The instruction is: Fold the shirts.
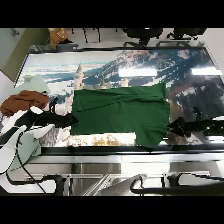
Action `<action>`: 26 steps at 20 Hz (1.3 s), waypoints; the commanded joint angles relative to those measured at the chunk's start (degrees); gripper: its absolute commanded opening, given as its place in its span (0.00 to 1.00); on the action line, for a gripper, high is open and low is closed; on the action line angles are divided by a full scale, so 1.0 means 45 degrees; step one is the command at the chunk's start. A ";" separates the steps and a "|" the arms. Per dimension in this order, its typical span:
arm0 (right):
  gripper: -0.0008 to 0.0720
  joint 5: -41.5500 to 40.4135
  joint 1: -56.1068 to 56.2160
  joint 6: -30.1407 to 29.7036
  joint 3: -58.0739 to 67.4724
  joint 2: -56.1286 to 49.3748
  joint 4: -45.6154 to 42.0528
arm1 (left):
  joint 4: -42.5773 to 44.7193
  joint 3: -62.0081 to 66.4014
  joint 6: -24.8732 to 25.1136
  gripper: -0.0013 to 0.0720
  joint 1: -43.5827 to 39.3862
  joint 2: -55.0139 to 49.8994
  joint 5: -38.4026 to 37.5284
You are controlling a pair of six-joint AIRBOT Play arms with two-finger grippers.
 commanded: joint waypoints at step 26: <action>0.04 0.1535 0.0296 -0.0102 0.0578 0.3521 0.1253 | 0.0874 -0.0121 -0.0087 0.04 0.1083 0.4255 -0.4517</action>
